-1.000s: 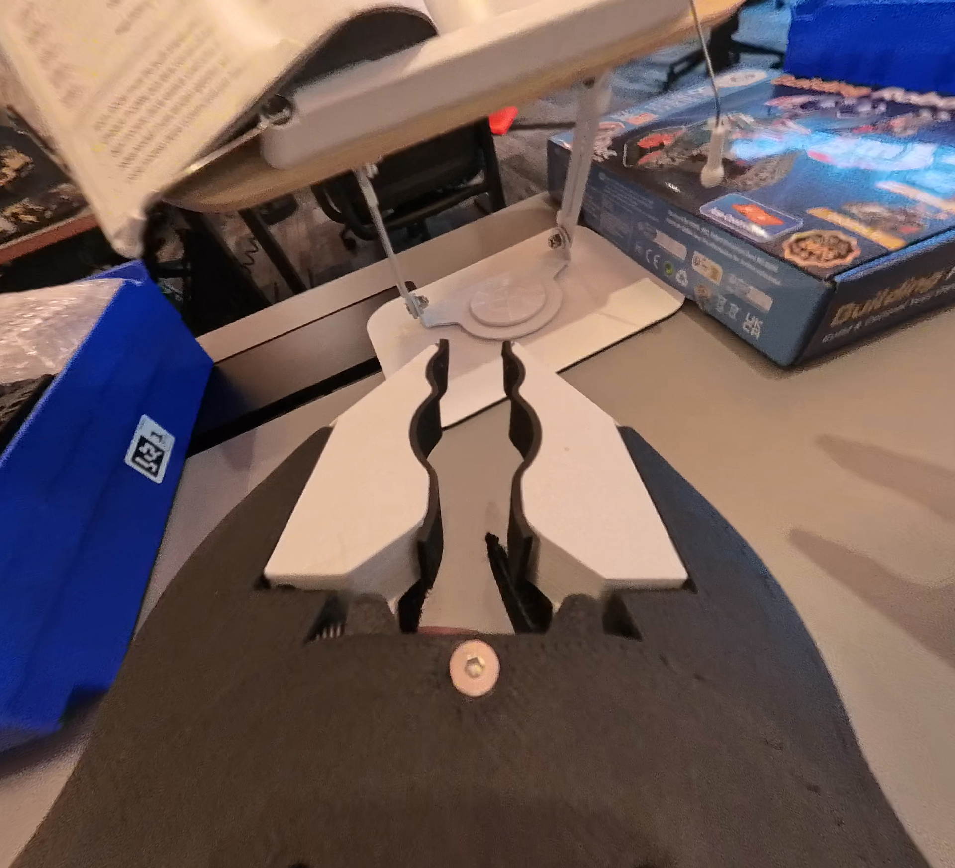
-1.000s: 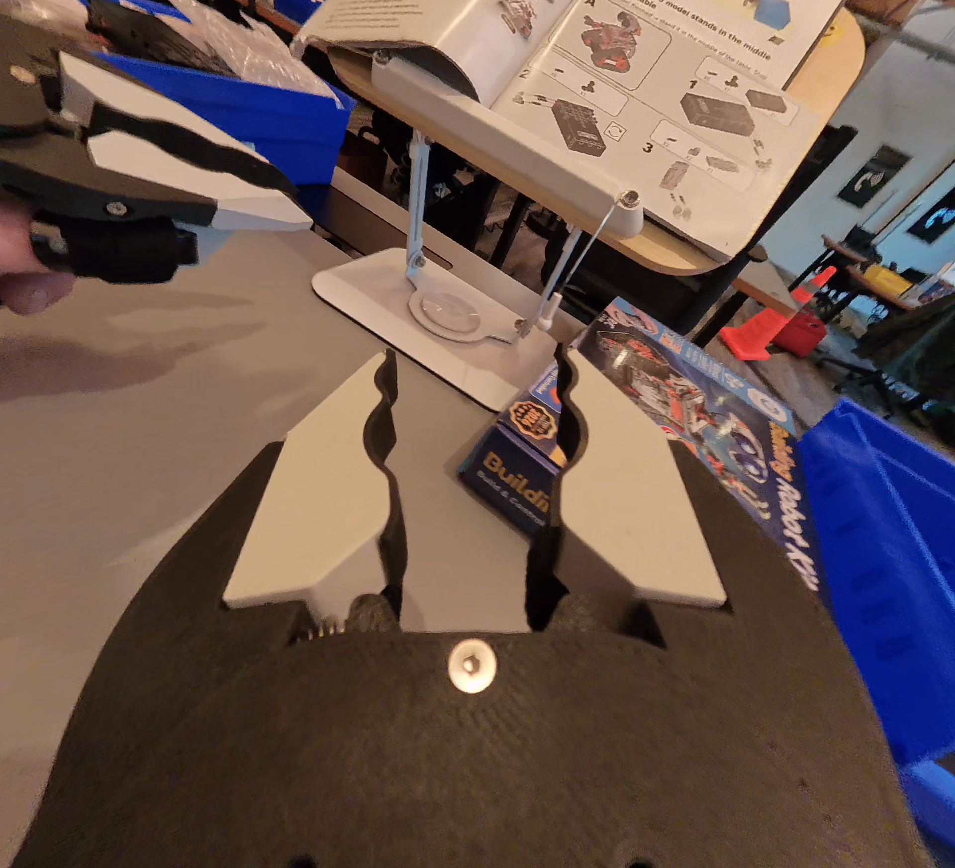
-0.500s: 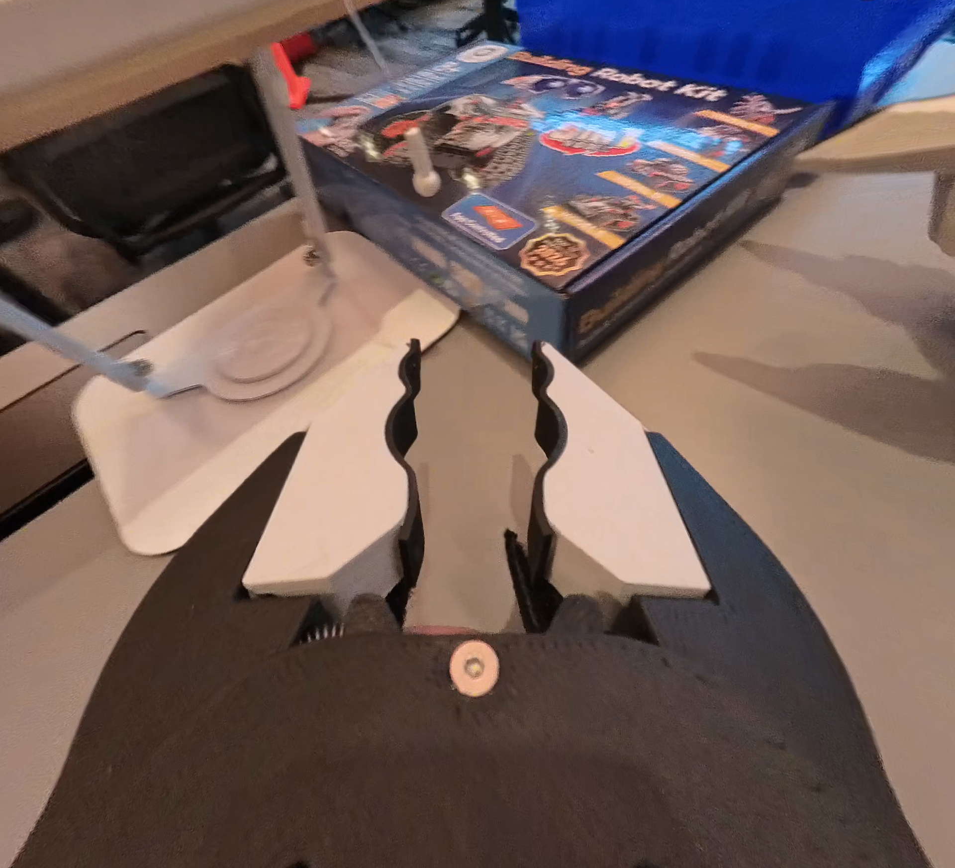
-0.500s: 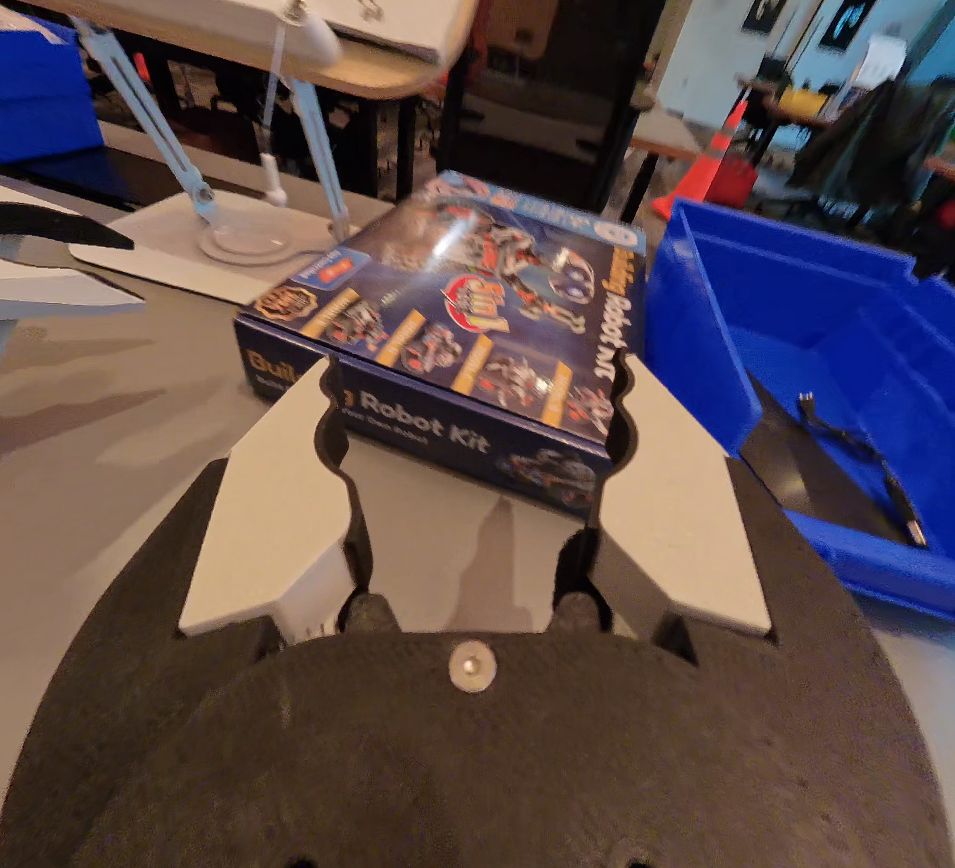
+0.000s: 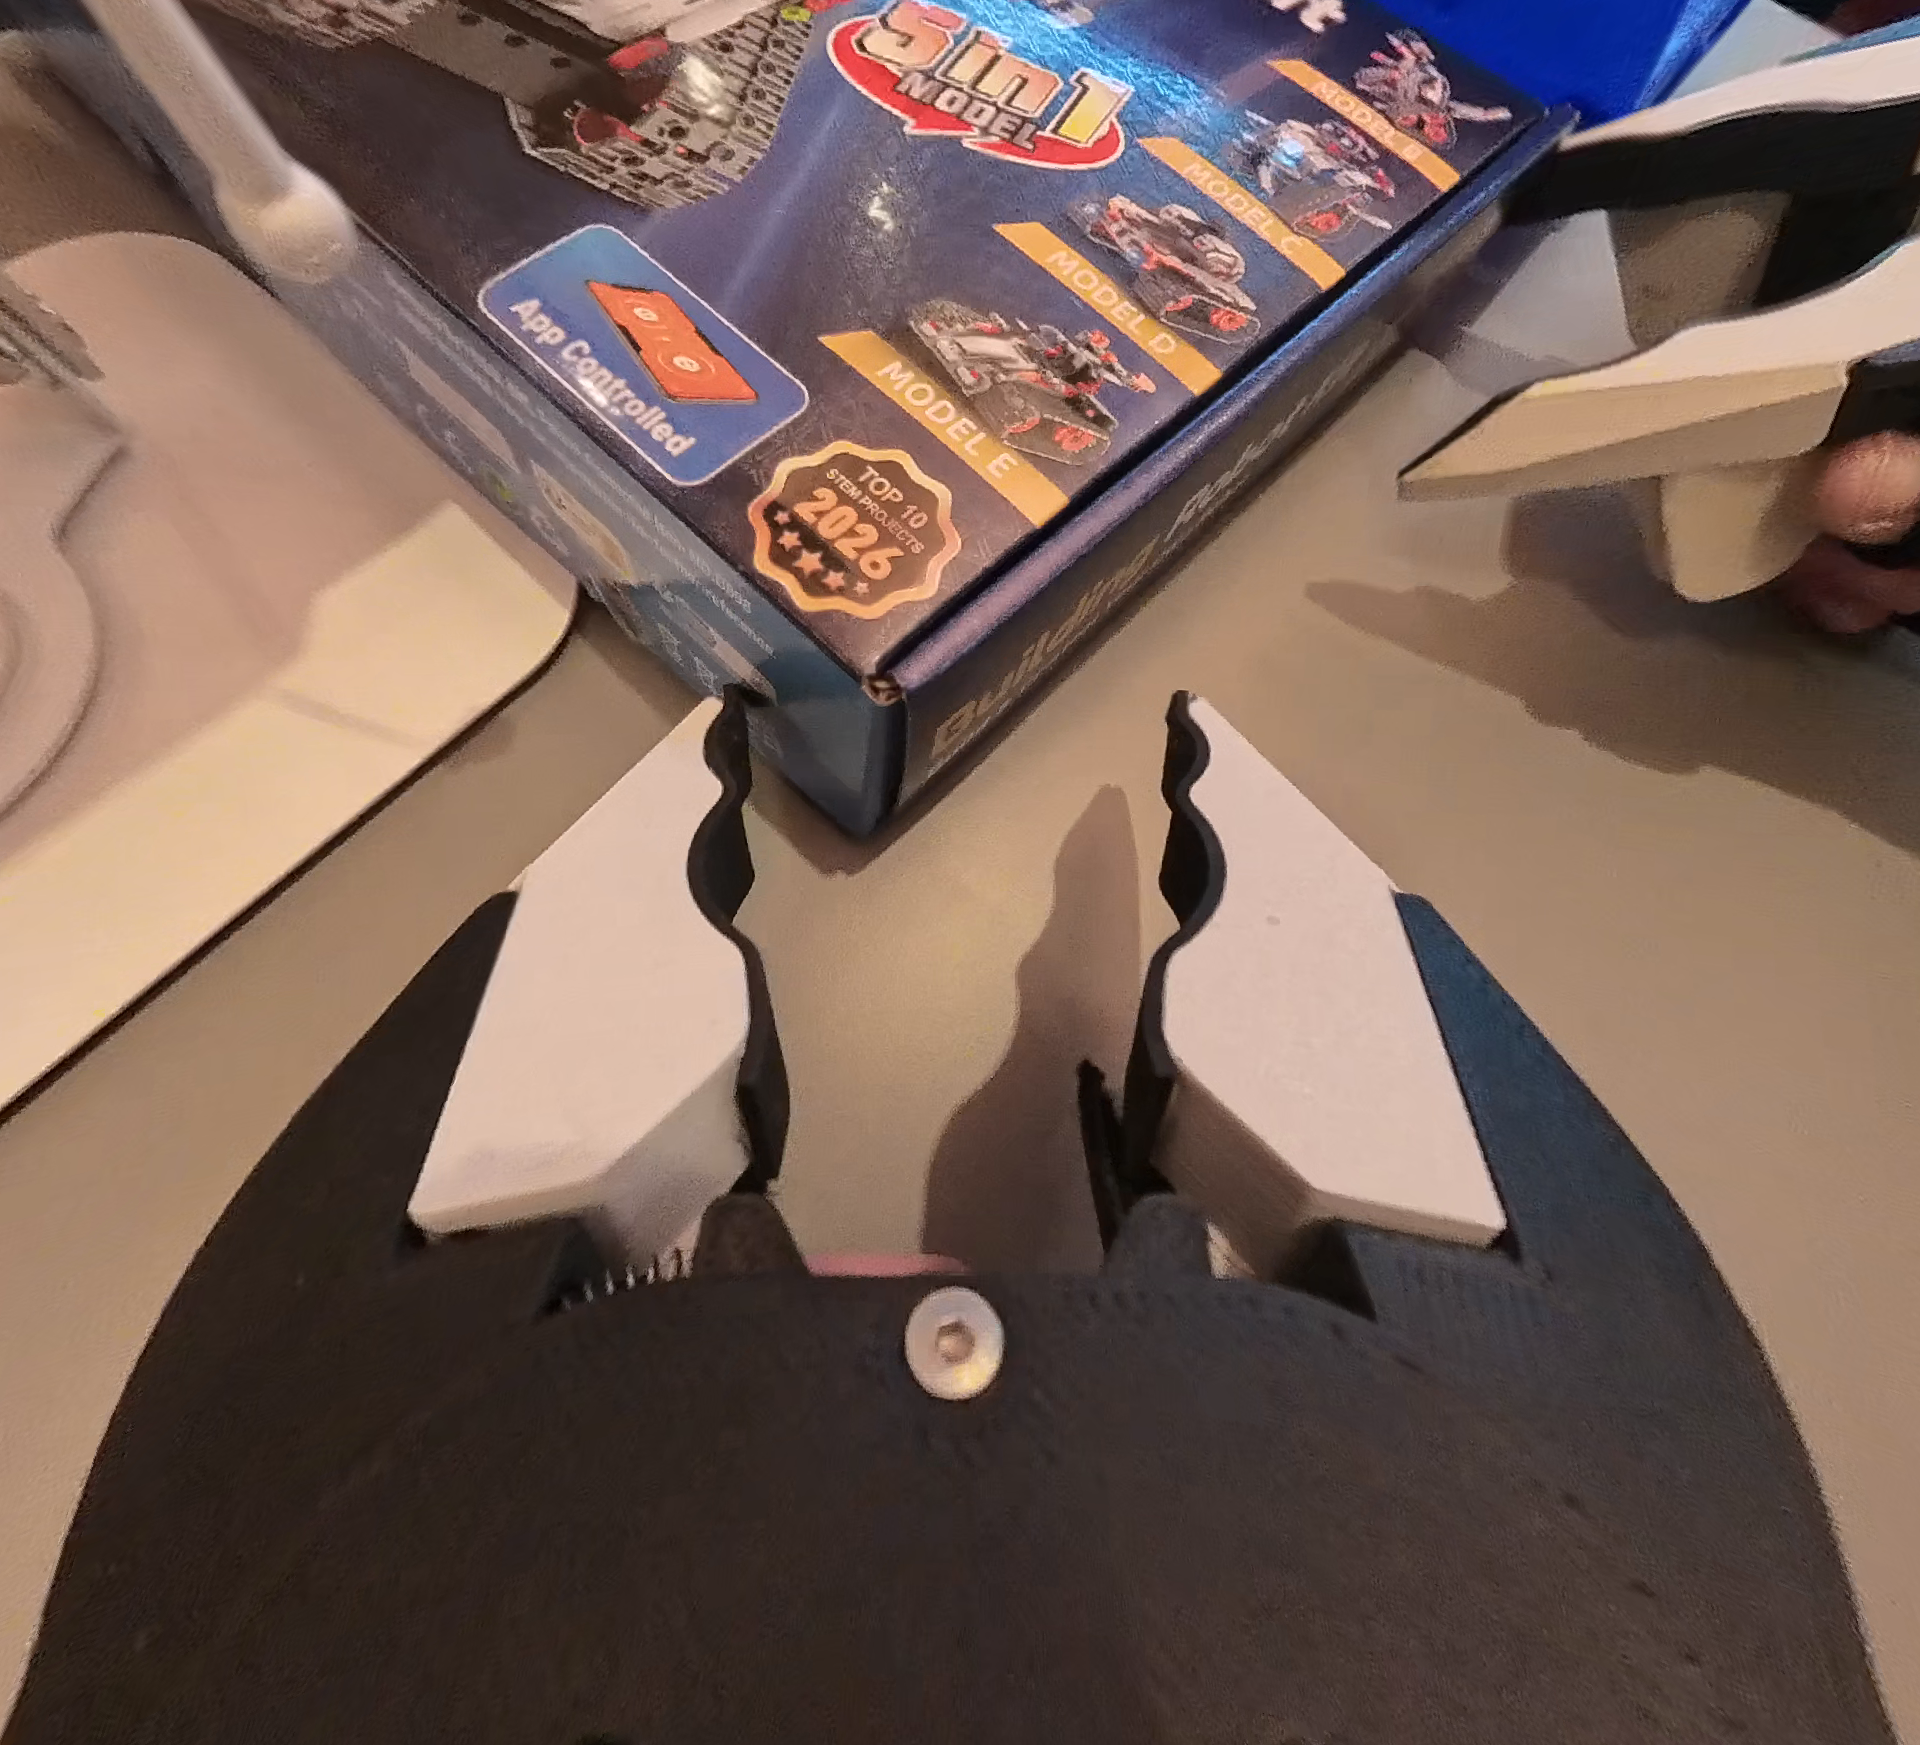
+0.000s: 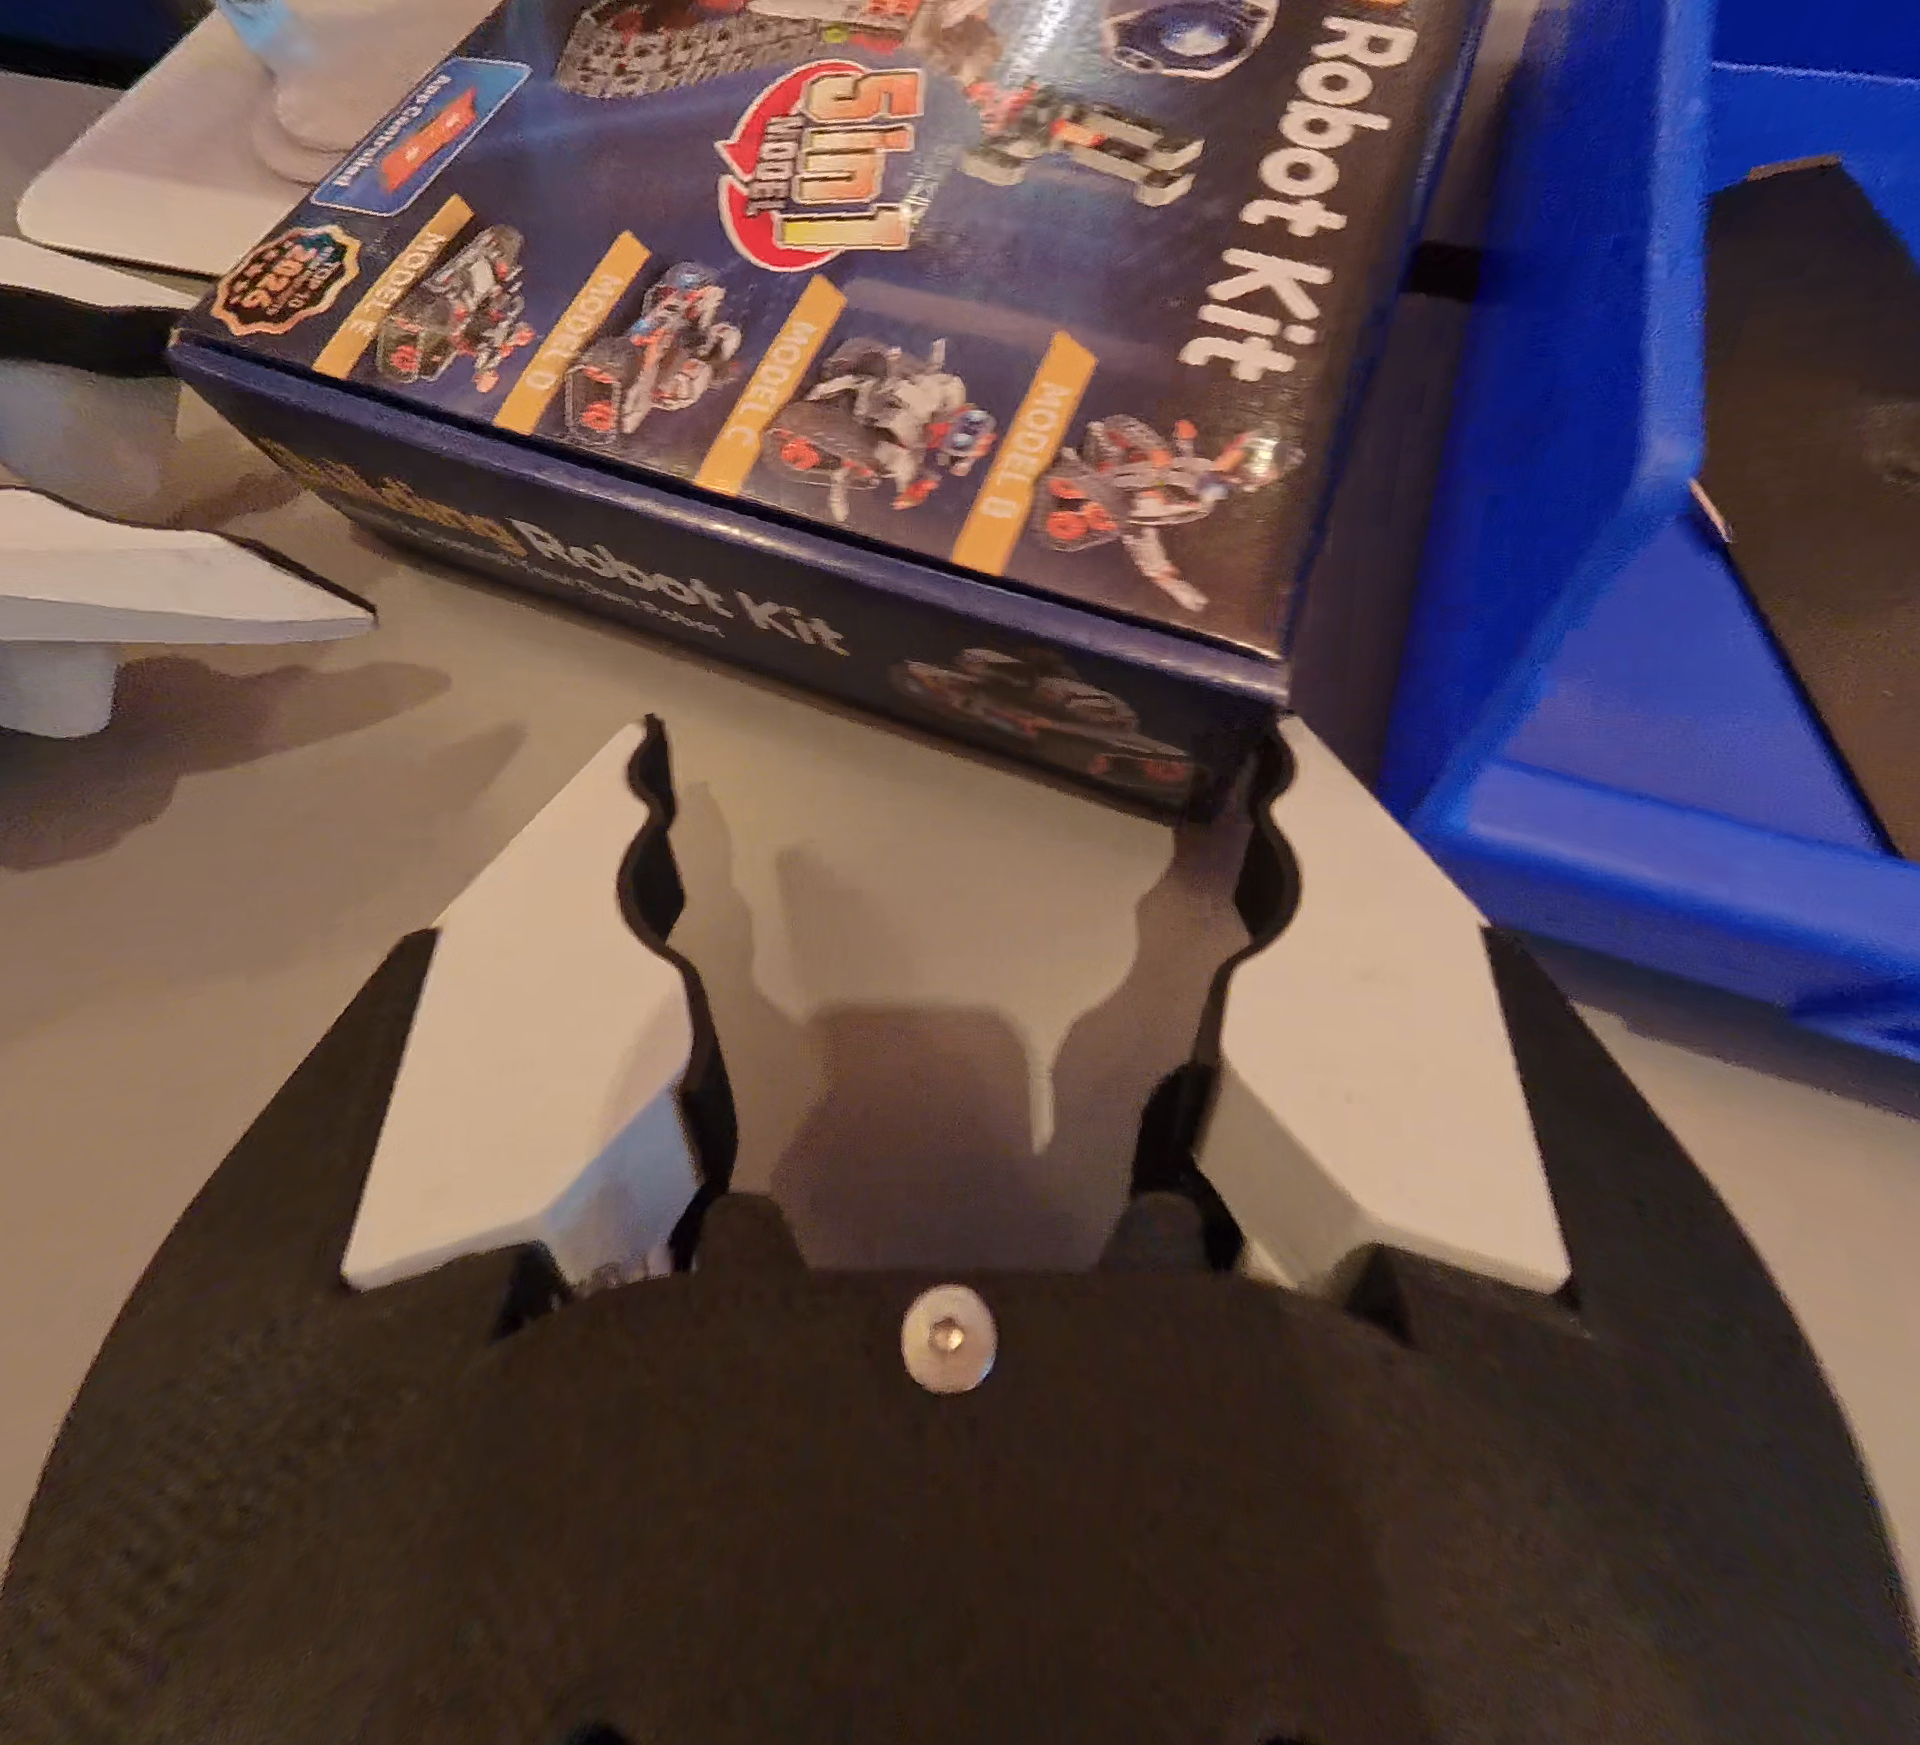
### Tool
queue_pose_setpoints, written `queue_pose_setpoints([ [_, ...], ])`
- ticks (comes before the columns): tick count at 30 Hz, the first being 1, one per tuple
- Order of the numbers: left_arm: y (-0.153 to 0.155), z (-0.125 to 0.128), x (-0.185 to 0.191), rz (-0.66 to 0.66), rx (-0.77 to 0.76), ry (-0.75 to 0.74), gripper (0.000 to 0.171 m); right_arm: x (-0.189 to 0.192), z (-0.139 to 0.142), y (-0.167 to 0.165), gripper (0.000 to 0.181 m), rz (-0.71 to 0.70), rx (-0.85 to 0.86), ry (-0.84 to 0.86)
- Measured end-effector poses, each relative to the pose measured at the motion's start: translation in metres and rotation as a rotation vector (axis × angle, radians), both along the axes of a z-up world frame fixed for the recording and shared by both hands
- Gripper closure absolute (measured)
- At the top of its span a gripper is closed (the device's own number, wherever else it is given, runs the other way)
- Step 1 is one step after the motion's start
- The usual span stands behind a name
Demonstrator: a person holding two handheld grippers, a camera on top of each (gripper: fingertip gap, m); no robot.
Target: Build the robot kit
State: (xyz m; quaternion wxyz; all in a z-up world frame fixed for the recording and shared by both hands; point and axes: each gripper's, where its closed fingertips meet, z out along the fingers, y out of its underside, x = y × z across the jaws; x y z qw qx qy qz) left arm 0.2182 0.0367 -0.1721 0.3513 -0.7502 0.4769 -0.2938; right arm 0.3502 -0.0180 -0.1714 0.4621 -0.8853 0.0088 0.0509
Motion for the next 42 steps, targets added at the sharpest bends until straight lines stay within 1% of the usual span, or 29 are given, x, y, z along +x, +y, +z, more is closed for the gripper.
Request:
queue_pose_setpoints([
  [1,-0.001,-0.001,0.003,-0.004,-0.016,0.003,0.091,-0.002,-0.001,0.002,0.063,0.007,-0.005,-0.012],
  [2,0.000,-0.002,0.004,-0.004,-0.026,0.003,0.091,-0.002,-0.002,0.002,0.062,0.012,-0.012,-0.024],
  [3,0.000,-0.002,0.005,-0.003,-0.024,0.003,0.092,-0.003,-0.001,0.001,0.066,0.016,-0.006,-0.016],
  [5,-0.003,-0.004,0.004,-0.011,0.009,0.030,0.086,-0.006,0.002,-0.004,0.076,0.034,-0.010,0.022],
  [7,-0.007,-0.005,0.002,-0.017,0.032,0.055,0.082,-0.010,0.002,-0.010,0.077,0.053,-0.047,-0.009],
  [11,-0.021,-0.002,-0.009,-0.033,-0.007,0.059,0.085,-0.024,0.005,-0.035,0.079,0.089,-0.117,-0.009],
  [12,-0.027,-0.001,-0.014,-0.046,-0.011,0.069,0.088,-0.029,0.003,-0.046,0.080,0.103,-0.159,-0.023],
  [14,-0.044,0.000,-0.027,-0.083,0.000,0.101,0.087,-0.043,0.003,-0.069,0.080,0.134,-0.205,-0.017],
  [16,-0.068,-0.001,-0.042,-0.130,-0.020,0.119,0.092,-0.054,0.003,-0.096,0.085,0.146,-0.232,-0.014],
  [18,-0.090,-0.003,-0.059,-0.169,0.006,0.154,0.098,-0.068,-0.002,-0.122,0.086,0.169,-0.250,-0.007],
  [19,-0.103,-0.005,-0.068,-0.196,0.001,0.173,0.099,-0.075,-0.003,-0.134,0.085,0.179,-0.239,-0.012],
  [21,-0.124,-0.006,-0.084,-0.218,0.009,0.192,0.090,-0.094,-0.002,-0.159,0.088,0.213,-0.244,-0.014],
  [22,-0.136,-0.006,-0.092,-0.234,0.002,0.201,0.093,-0.098,-0.003,-0.172,0.089,0.223,-0.270,-0.046],
  [23,-0.151,-0.005,-0.099,-0.253,-0.018,0.201,0.096,-0.103,-0.004,-0.185,0.088,0.234,-0.288,-0.063],
  [24,-0.166,-0.004,-0.107,-0.269,-0.033,0.201,0.097,-0.108,-0.003,-0.195,0.084,0.242,-0.294,-0.043],
  [26,-0.198,-0.006,-0.123,-0.301,-0.024,0.235,0.101,-0.114,-0.002,-0.216,0.081,0.265,-0.314,-0.032],
  [28,-0.241,-0.005,-0.134,-0.366,-0.031,0.259,0.106,-0.106,-0.004,-0.229,0.076,0.258,-0.339,-0.080],
  [29,-0.263,-0.004,-0.138,-0.424,-0.044,0.256,0.117,-0.101,-0.002,-0.231,0.075,0.249,-0.335,-0.085],
  [30,-0.282,0.000,-0.141,-0.480,-0.069,0.239,0.130,-0.101,0.005,-0.230,0.077,0.249,-0.302,-0.047],
  [31,-0.294,0.007,-0.144,-0.525,-0.093,0.222,0.137,-0.104,0.015,-0.229,0.082,0.247,-0.250,0.011],
  [32,-0.295,0.020,-0.146,-0.538,-0.087,0.185,0.139,-0.105,0.026,-0.229,0.084,0.234,-0.206,0.055],
  [33,-0.286,0.035,-0.149,-0.526,-0.059,0.148,0.139,-0.103,0.033,-0.230,0.085,0.207,-0.179,0.063],
  [34,-0.270,0.049,-0.154,-0.495,-0.031,0.126,0.134,-0.100,0.038,-0.232,0.087,0.167,-0.163,0.053],
  [35,-0.246,0.064,-0.157,-0.444,0.004,0.096,0.126,-0.101,0.040,-0.234,0.086,0.138,-0.154,0.057],
  [36,-0.214,0.078,-0.159,-0.384,0.054,0.061,0.120,-0.106,0.042,-0.237,0.084,0.127,-0.149,0.079],
  [37,-0.177,0.090,-0.160,-0.324,0.112,0.033,0.120,-0.109,0.042,-0.237,0.082,0.099,-0.145,0.092],
  [38,-0.138,0.096,-0.161,-0.256,0.125,0.023,0.120,-0.111,0.042,-0.237,0.081,0.066,-0.136,0.092],
  [40,-0.072,0.098,-0.153,-0.172,0.061,-0.027,0.115,-0.116,0.038,-0.240,0.078,0.013,-0.135,0.101],
  [42,-0.019,0.088,-0.137,-0.133,0.011,-0.048,0.106,-0.129,0.039,-0.242,0.079,0.003,-0.108,0.141],
])
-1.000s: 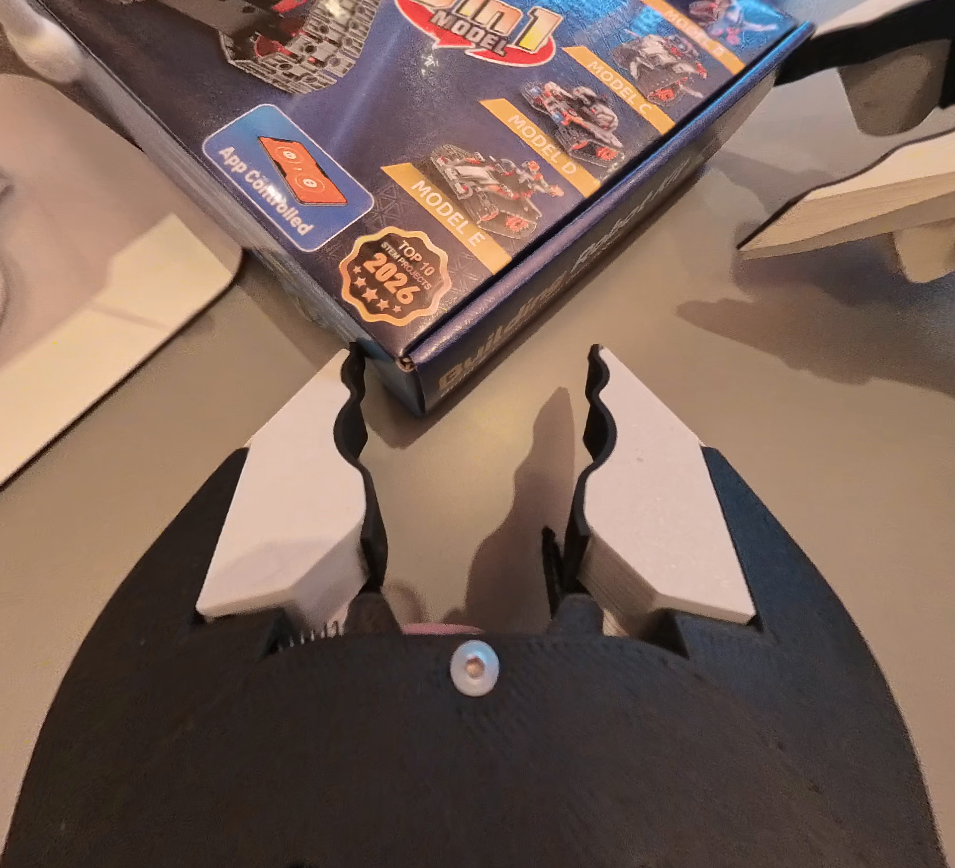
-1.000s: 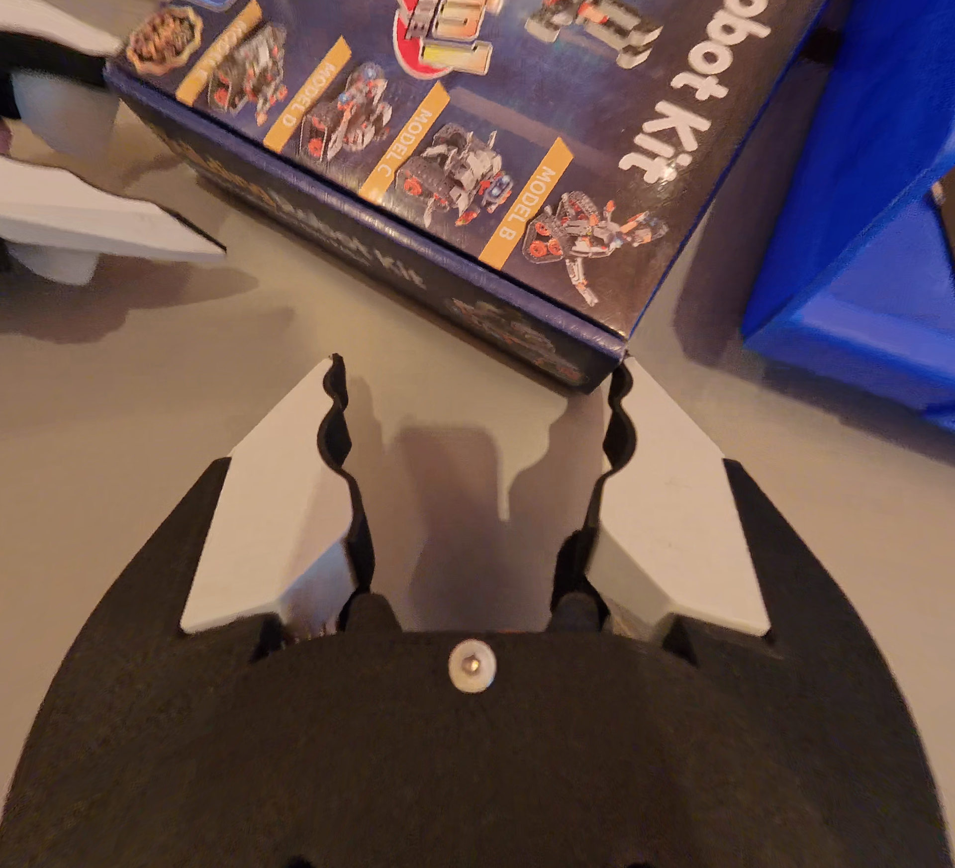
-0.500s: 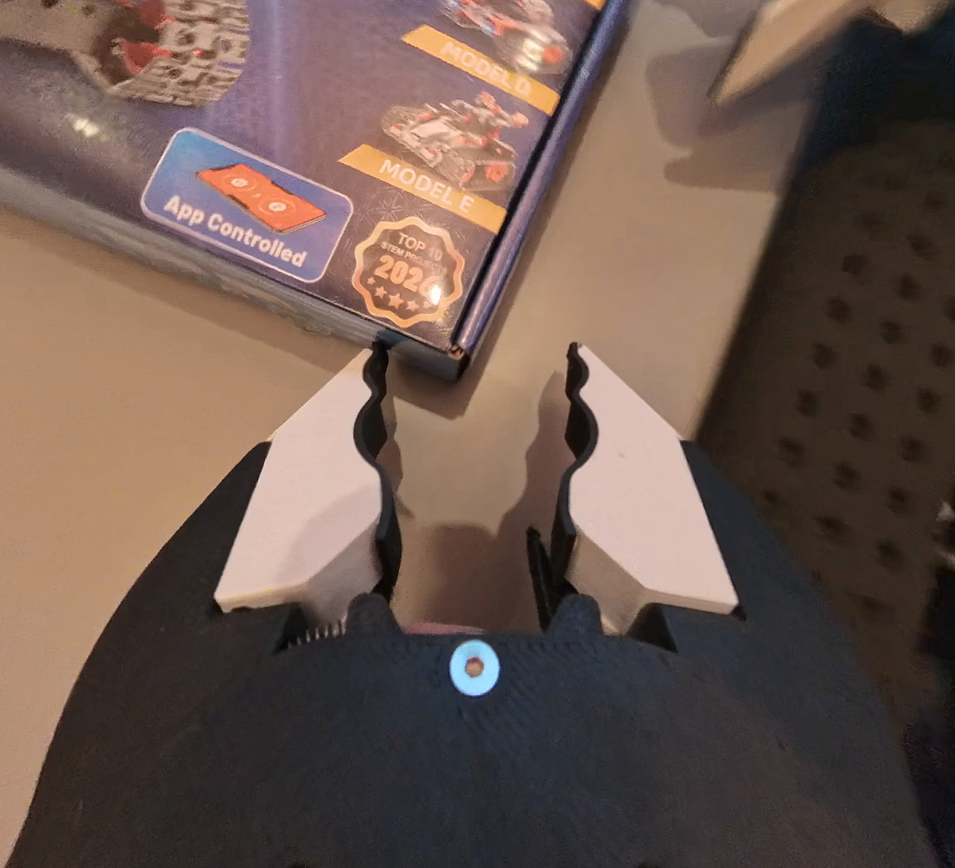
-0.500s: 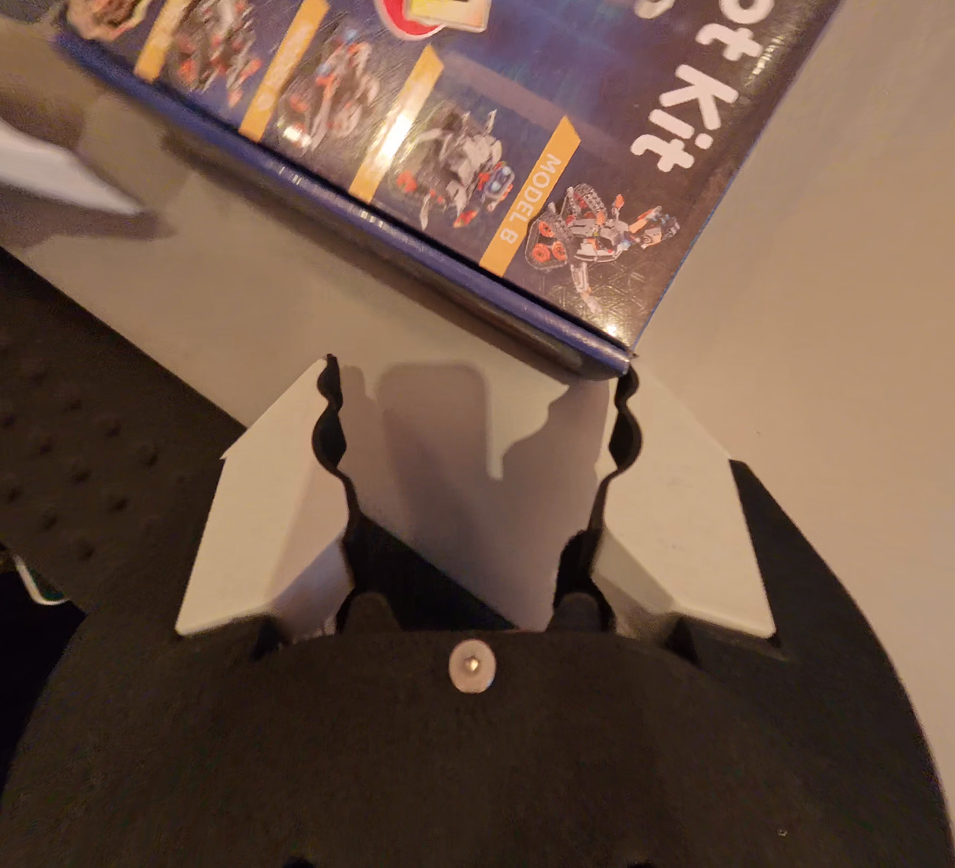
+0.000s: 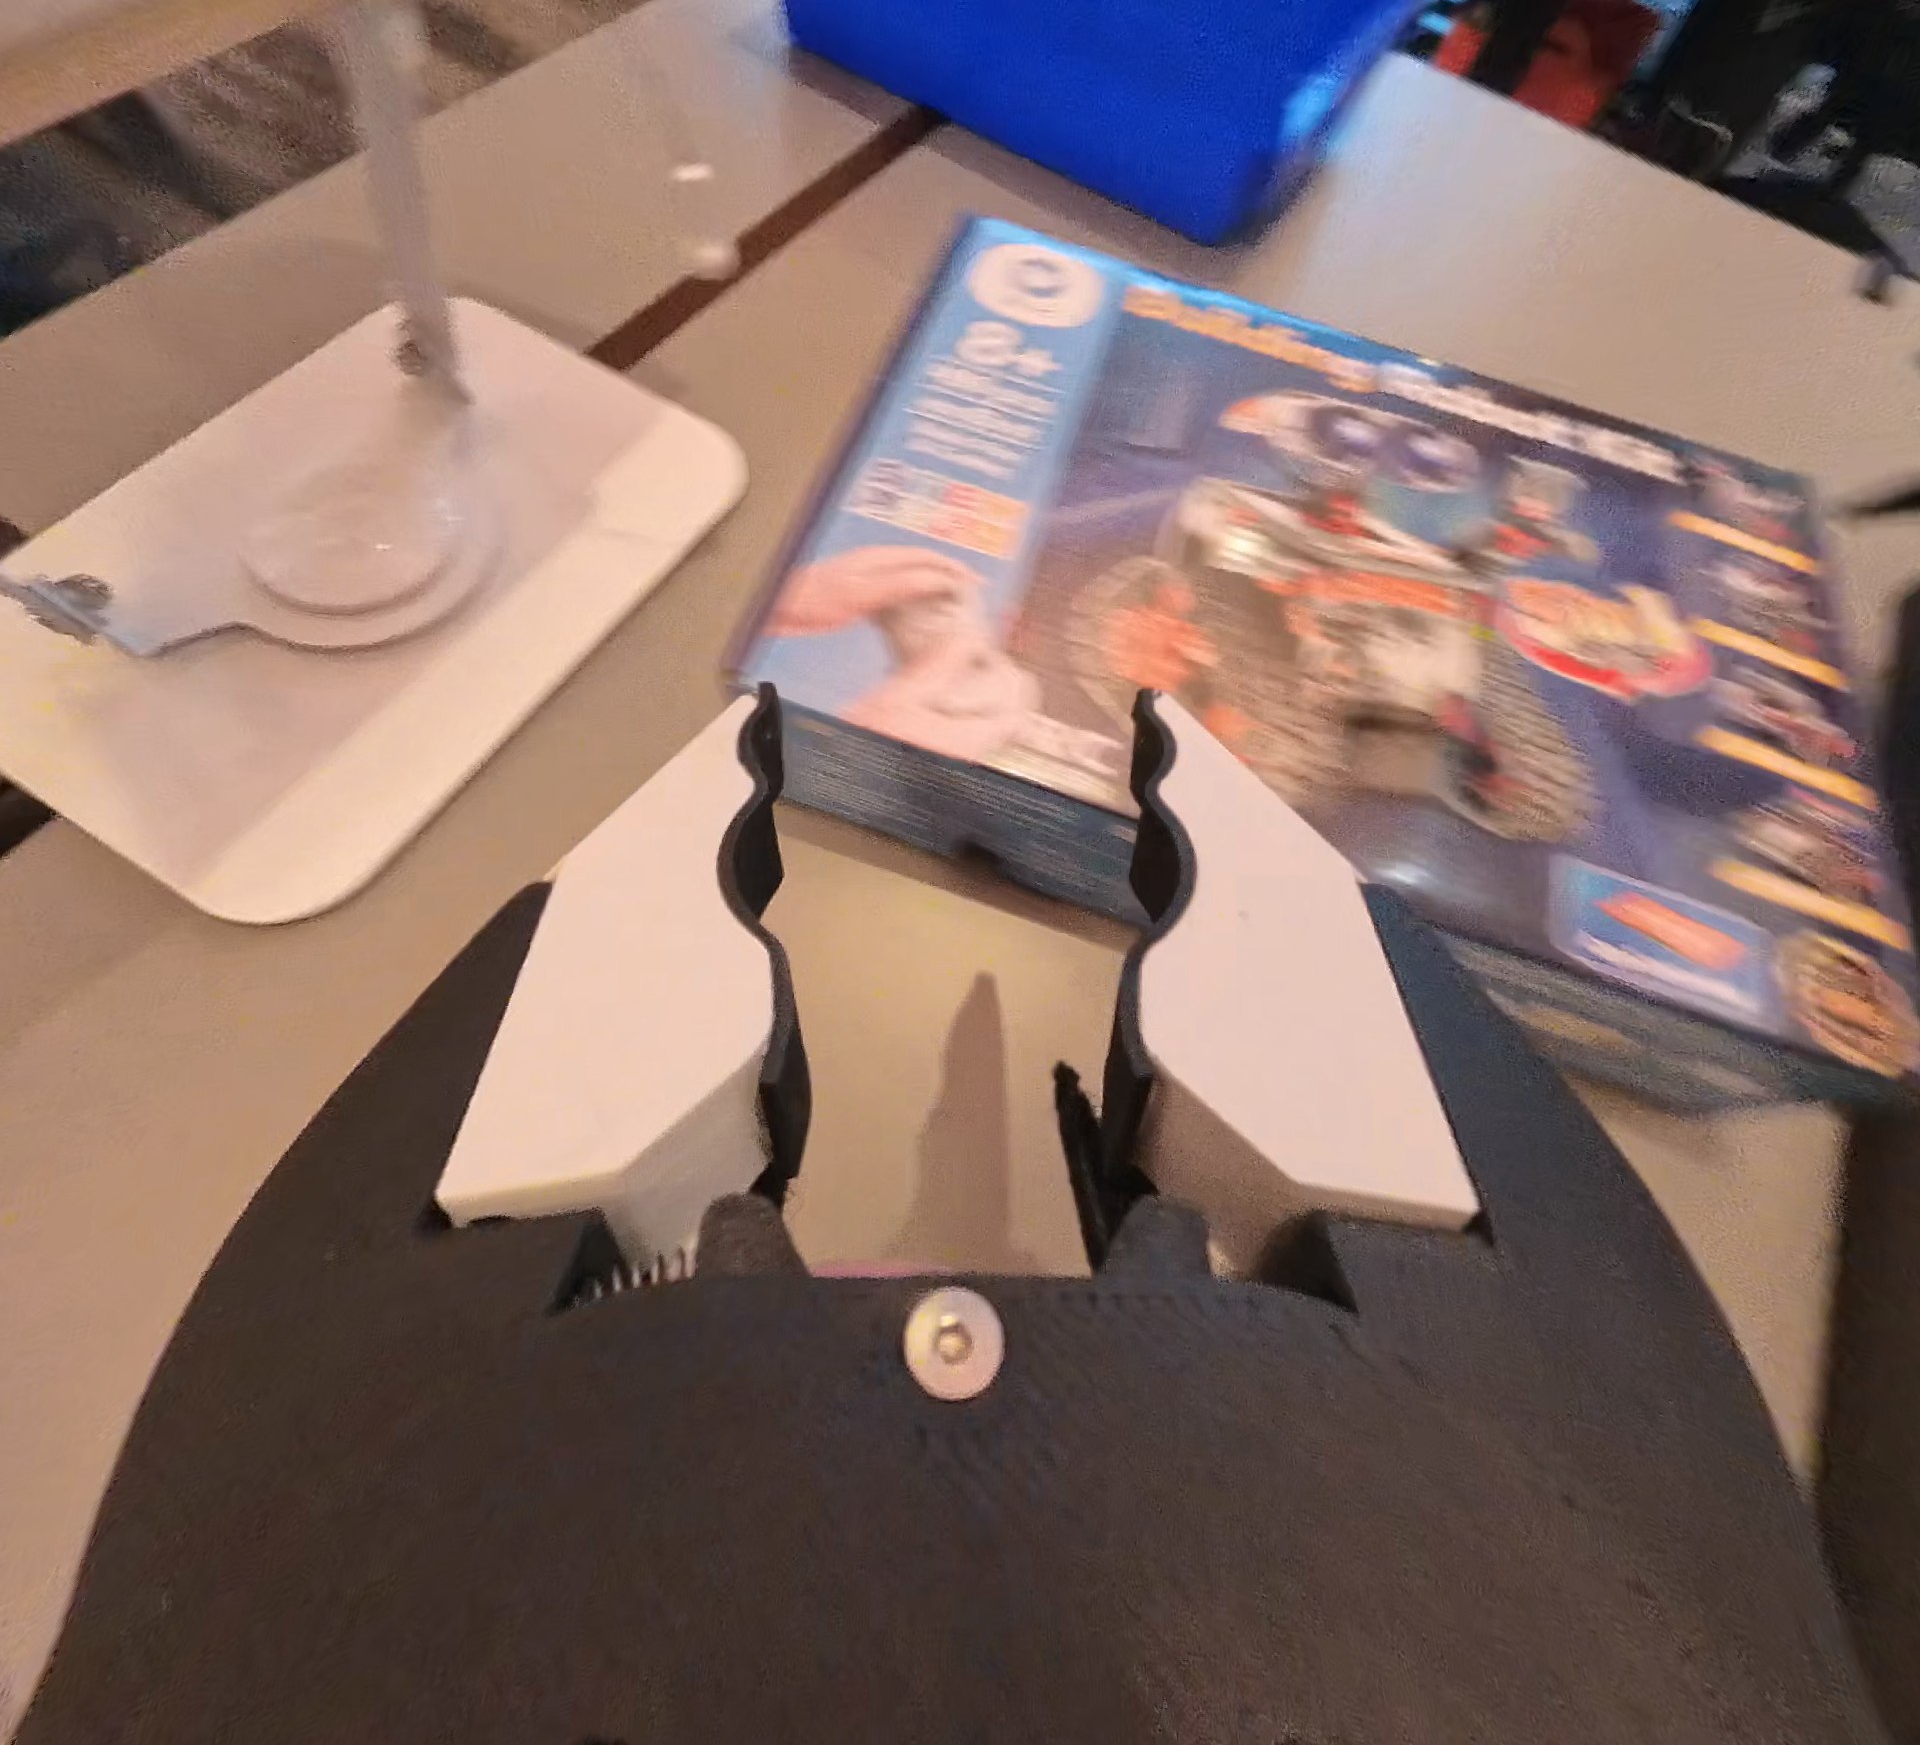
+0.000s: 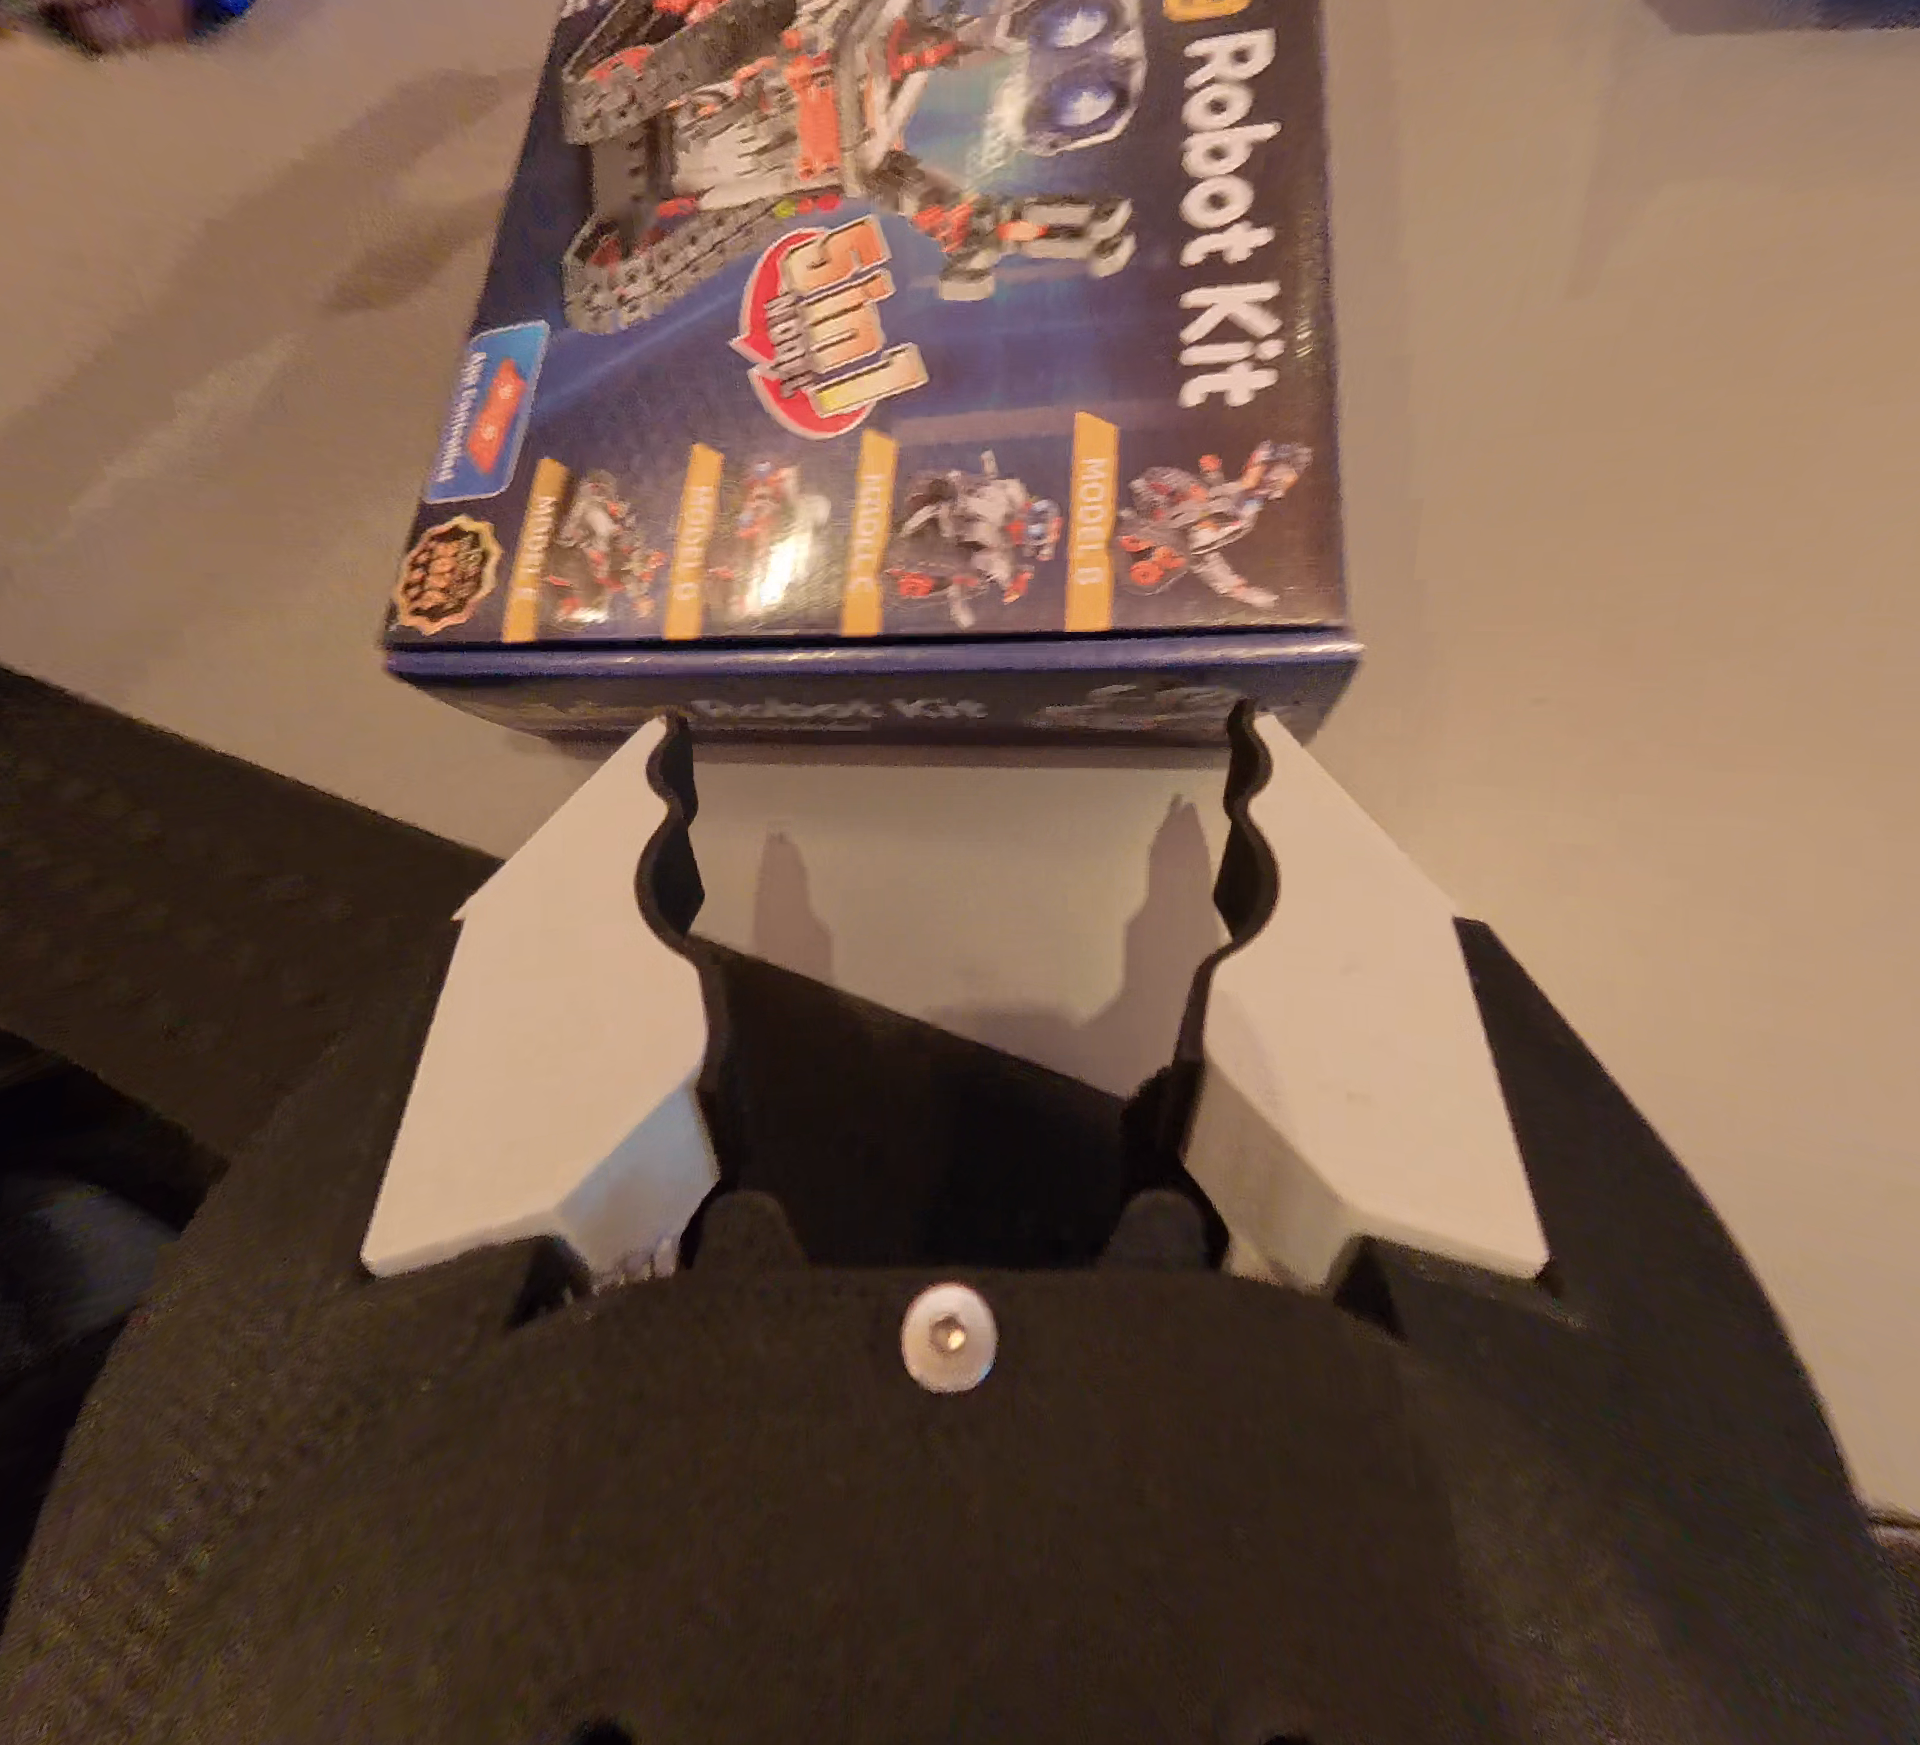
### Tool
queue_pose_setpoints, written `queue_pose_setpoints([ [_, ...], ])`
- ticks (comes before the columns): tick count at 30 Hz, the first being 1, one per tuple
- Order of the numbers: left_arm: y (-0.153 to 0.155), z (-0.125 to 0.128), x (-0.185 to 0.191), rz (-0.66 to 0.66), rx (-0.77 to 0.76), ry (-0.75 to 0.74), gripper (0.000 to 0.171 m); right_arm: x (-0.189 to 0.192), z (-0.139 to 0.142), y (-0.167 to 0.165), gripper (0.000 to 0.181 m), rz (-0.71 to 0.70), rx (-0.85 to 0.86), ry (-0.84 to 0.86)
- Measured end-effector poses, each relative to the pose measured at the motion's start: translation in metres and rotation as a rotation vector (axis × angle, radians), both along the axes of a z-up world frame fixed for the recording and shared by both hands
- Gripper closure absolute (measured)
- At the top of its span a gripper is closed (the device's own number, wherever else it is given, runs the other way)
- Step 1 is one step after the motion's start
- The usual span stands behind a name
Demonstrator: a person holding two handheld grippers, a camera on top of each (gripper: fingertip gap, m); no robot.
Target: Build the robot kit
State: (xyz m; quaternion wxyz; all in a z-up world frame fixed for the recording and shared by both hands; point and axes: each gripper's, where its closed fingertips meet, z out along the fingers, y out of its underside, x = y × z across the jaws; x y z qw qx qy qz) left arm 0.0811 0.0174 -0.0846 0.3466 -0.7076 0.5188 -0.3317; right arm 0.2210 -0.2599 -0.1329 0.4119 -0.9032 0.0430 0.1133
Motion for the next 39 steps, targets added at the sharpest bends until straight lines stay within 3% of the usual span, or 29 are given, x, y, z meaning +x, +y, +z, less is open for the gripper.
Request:
queue_pose_setpoints([
  [3,0.050,-0.029,0.030,-0.003,-0.023,0.041,0.102,-0.022,-0.004,-0.001,0.078,0.029,-0.008,0.034],
  [6,0.038,-0.058,0.054,-0.132,-0.286,0.069,0.111,-0.041,-0.010,0.007,0.077,0.078,-0.029,0.045],
  [9,0.035,-0.064,0.058,-0.149,-0.310,0.078,0.112,-0.033,-0.010,0.020,0.069,0.045,-0.035,0.033],
  [17,0.004,-0.065,-0.012,-0.190,-0.275,0.179,0.105,0.014,-0.010,0.068,0.060,0.067,-0.035,0.036],
  [18,-0.003,-0.064,-0.023,-0.203,-0.275,0.190,0.106,0.022,-0.012,0.074,0.063,0.060,-0.053,0.020],
  [20,-0.027,-0.062,-0.042,-0.249,-0.306,0.204,0.121,0.034,-0.016,0.080,0.050,0.093,-0.103,-0.044],
  [23,-0.047,-0.065,-0.064,-0.238,-0.222,0.253,0.121,0.035,-0.020,0.093,0.058,0.156,-0.123,-0.029],
  [27,-0.072,-0.066,-0.073,-0.284,-0.192,0.262,0.108,0.039,-0.021,0.103,0.052,0.171,-0.122,-0.043],
  [30,-0.077,-0.067,-0.069,-0.308,-0.142,0.300,0.102,0.044,-0.021,0.098,0.052,0.154,-0.116,-0.039],
  [34,-0.057,-0.074,-0.039,-0.303,-0.051,0.331,0.106,0.044,-0.020,0.065,0.057,0.089,-0.138,-0.037],
  [37,-0.045,-0.087,-0.004,-0.341,0.004,0.352,0.083,0.035,-0.019,0.034,0.058,0.068,-0.165,-0.048],
  [39,-0.036,-0.090,0.020,-0.333,-0.012,0.321,0.086,0.033,-0.020,0.015,0.055,0.076,-0.189,-0.060],
])
